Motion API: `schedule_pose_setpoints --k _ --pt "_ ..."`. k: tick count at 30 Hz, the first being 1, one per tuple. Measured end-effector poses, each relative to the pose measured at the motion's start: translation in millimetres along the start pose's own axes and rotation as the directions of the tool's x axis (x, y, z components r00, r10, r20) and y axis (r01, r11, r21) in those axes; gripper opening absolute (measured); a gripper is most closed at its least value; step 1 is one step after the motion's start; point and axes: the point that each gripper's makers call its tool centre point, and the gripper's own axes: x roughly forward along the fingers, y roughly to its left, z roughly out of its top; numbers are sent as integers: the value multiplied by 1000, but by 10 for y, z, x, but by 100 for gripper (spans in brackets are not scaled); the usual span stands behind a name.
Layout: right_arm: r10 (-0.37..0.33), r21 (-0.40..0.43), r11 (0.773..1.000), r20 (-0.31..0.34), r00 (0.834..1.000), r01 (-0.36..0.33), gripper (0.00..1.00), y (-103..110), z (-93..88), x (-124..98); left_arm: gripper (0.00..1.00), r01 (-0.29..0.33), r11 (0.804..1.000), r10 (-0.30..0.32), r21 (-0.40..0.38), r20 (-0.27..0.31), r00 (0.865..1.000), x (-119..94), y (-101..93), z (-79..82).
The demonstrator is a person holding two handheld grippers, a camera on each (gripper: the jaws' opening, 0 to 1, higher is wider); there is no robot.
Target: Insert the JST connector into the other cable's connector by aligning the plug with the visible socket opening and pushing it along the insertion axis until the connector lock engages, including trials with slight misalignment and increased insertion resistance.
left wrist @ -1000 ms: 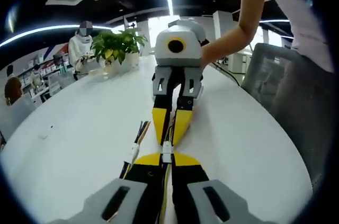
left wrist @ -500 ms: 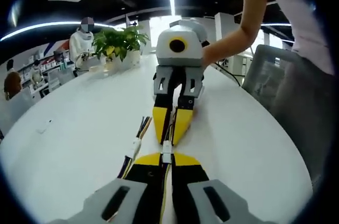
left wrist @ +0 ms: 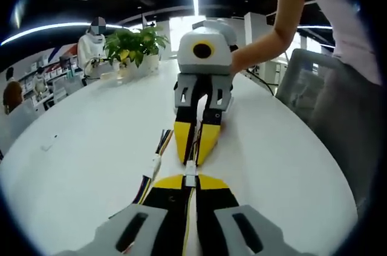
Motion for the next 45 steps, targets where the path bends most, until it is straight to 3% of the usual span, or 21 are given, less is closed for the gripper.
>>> schedule_pose_setpoints --k 26,33,36,42,45 --pt "-19 24 1000 -26 999 20 6 -20 -66 -34 5 -26 999 25 -39 -28 999 -47 -57 54" --pt "-51 26 998 -6 999 51 10 1 95 -127 12 -85 995 84 -53 -5 996 -166 -10 214" --pt "-69 50 996 13 998 68 16 3 178 -191 18 -97 993 99 -72 21 995 -210 6 272" --pt "-103 44 994 -14 995 103 28 67 258 -335 27 -108 991 111 -79 28 993 -266 -68 399" --pt "-151 55 987 -14 989 151 40 49 326 -410 39 -138 988 141 -67 42 989 -299 -66 483"
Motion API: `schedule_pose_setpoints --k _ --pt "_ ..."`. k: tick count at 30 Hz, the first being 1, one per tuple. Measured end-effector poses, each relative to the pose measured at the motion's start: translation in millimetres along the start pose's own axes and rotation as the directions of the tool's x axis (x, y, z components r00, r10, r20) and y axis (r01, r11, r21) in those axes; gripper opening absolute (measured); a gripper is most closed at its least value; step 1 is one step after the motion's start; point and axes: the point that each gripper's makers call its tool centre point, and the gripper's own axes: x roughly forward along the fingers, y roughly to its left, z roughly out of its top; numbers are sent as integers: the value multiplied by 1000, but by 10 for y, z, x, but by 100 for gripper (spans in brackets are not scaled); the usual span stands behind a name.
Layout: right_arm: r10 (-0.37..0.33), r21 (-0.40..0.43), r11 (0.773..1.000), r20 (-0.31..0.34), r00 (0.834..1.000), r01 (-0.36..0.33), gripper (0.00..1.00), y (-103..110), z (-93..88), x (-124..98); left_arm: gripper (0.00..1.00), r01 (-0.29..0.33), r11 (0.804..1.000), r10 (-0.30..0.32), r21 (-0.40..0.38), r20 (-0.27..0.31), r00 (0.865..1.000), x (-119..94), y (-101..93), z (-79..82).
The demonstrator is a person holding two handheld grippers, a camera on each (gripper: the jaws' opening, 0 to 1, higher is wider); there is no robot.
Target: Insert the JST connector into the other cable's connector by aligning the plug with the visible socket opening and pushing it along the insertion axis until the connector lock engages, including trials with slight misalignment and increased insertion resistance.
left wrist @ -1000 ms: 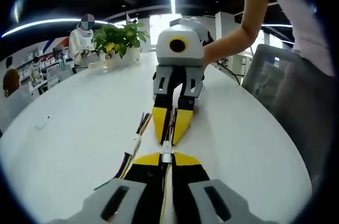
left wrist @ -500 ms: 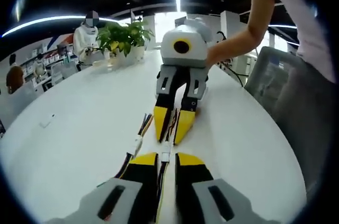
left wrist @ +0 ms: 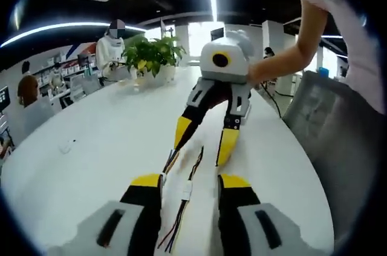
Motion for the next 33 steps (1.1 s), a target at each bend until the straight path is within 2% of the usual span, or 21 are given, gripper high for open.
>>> schedule_pose_setpoints --k 1,5,9,11,14,16,18,20,23,26,30,33 --pt "-5 9 1000 -2 1000 5 43 5 20 -24 44 -5 1000 5 -4 1 1000 -10 -10 27" --pt "-55 21 998 -5 998 55 53 -19 83 -97 53 -37 999 37 5 0 999 -45 -29 99" --pt "-81 22 997 1 997 81 56 -21 146 -156 57 -68 998 68 -1 14 998 -102 -5 177" --pt "-90 29 996 1 996 90 58 -13 168 -177 62 -103 995 104 -14 14 995 -145 44 199" --pt "-108 36 993 -8 994 108 61 -18 173 -202 69 -150 987 150 -60 -6 989 -196 103 170" --pt "-113 44 993 -9 994 113 62 -16 181 -214 76 -185 974 178 -129 -60 982 -217 150 60" --pt "-112 49 992 -14 994 113 62 -7 178 -219 79 -190 974 182 -120 -71 981 -214 171 10" --pt "-119 48 992 -26 993 120 63 -2 168 -230 78 -208 972 197 -113 -96 976 -227 174 -43" --pt "-123 69 990 -50 991 126 65 -1 125 -253 78 -207 967 193 -147 -107 975 -240 152 -60" --pt "-139 92 985 -74 988 146 68 -14 85 -279 78 -228 958 211 -173 -113 971 -288 162 -38" --pt "-155 101 982 -71 985 162 68 -14 117 -331 78 -260 946 244 -196 -104 964 -374 204 6" --pt "-173 101 978 -76 982 181 69 -19 139 -379 82 -293 931 279 -216 -94 956 -456 240 53"
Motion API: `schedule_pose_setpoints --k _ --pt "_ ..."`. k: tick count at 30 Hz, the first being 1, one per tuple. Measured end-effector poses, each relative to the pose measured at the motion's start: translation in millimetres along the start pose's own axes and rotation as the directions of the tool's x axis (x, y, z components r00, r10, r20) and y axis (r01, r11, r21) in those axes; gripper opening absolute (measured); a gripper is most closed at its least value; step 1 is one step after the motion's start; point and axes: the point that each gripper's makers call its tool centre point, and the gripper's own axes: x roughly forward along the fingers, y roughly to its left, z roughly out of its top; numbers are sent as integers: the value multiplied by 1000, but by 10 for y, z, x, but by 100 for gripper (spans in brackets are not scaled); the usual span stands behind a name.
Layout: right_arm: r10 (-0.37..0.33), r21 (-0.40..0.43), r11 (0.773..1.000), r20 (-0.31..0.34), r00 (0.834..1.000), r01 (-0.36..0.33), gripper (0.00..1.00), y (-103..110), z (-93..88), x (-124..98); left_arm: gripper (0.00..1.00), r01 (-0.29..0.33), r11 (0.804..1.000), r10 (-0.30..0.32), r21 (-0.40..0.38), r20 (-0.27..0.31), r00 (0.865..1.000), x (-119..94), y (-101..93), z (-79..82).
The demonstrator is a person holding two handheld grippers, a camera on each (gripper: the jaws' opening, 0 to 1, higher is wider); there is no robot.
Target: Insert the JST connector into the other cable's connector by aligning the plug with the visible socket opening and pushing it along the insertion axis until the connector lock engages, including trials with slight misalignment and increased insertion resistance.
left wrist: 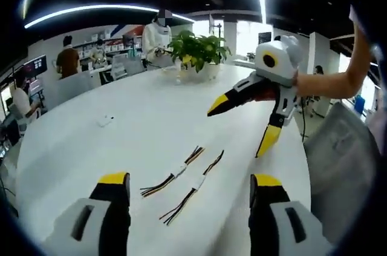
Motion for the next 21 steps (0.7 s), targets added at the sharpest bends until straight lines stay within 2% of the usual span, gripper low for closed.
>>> schedule_pose_setpoints --k 6,8,9,10,13,15,21 --pt "-28 -2 1000 -8 1000 28 69 -14 -2 -66 87 -53 998 53 -23 18 998 -128 34 70" --pt "-35 -8 999 -18 999 35 69 -17 -15 -81 86 -71 997 71 -9 12 997 -172 30 61" --pt "-36 -5 999 -18 999 36 69 -12 -12 -91 84 -89 996 89 31 15 996 -206 39 68" --pt "-37 -2 999 -18 999 37 69 -7 -10 -99 84 -86 996 86 37 9 996 -222 18 60" --pt "-43 3 999 -19 999 43 70 8 -9 -117 85 -92 996 92 11 15 996 -268 -6 69" --pt "-44 12 999 -20 999 44 70 27 -16 -124 86 -138 989 138 46 17 990 -310 27 85" --pt "-85 27 996 -51 995 87 68 42 -62 -147 87 -146 989 146 33 6 989 -342 -54 112"
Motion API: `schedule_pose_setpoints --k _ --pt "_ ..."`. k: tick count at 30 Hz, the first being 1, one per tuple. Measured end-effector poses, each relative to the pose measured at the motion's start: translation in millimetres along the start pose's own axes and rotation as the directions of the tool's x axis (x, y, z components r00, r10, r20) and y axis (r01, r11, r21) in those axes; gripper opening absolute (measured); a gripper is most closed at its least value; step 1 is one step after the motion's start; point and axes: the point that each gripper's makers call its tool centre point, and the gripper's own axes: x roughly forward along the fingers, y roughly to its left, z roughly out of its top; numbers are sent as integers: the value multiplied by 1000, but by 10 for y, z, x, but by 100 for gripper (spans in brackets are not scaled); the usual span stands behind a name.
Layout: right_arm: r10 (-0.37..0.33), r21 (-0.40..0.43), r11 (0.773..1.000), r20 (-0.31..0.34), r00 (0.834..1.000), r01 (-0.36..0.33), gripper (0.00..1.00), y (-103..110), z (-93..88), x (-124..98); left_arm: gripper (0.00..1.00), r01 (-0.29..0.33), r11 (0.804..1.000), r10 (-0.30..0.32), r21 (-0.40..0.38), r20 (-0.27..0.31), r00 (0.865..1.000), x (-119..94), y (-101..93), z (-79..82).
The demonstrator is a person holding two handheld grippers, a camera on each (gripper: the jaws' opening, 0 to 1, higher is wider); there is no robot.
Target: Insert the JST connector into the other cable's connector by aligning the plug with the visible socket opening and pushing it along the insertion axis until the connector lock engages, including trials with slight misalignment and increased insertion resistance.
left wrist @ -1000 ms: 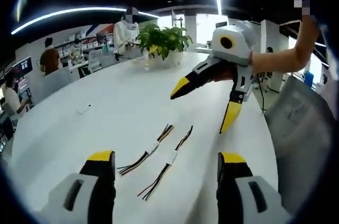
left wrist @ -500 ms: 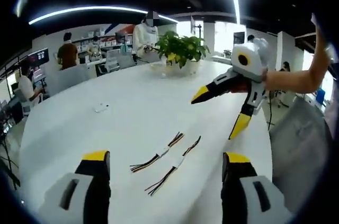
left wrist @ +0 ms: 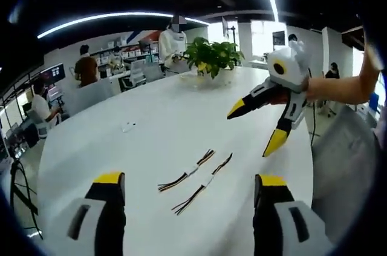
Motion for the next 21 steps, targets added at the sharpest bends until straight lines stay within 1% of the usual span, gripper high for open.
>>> schedule_pose_setpoints --k 1,3,6,9,12,15,16,18,19,20,21 --pt "-3 5 1000 4 1000 3 67 9 15 -13 86 -27 1000 27 12 -14 1000 -15 24 -8" --pt "-20 10 1000 14 1000 20 66 14 44 -43 86 -54 998 54 10 -36 998 -27 44 -24" --pt "-26 29 999 24 999 25 66 35 62 -76 87 -52 999 51 -9 -42 998 -33 24 -22" --pt "-41 48 998 25 999 40 64 47 64 -118 88 -51 998 49 -27 -46 998 -26 2 -29" --pt "-60 73 996 40 997 57 66 50 66 -143 89 -53 998 50 -28 -71 996 10 -34 -96" --pt "-66 89 994 33 997 62 66 75 29 -148 89 -43 998 40 -42 -88 995 32 -73 -146" --pt "-68 88 994 21 997 66 66 88 -4 -149 89 -40 998 36 -48 -90 995 36 -86 -154" --pt "-80 89 993 2 997 80 67 102 -60 -160 89 -6 995 -6 -104 -112 994 38 -187 -201" --pt "-84 99 991 -7 996 84 67 108 -86 -165 87 0 993 -13 -115 -111 994 39 -206 -203" --pt "-89 121 989 -15 996 90 67 117 -113 -169 86 4 992 -16 -127 -89 996 47 -221 -177" --pt "-87 129 988 -11 996 88 67 129 -114 -171 86 7 991 -18 -133 -83 996 48 -232 -173"
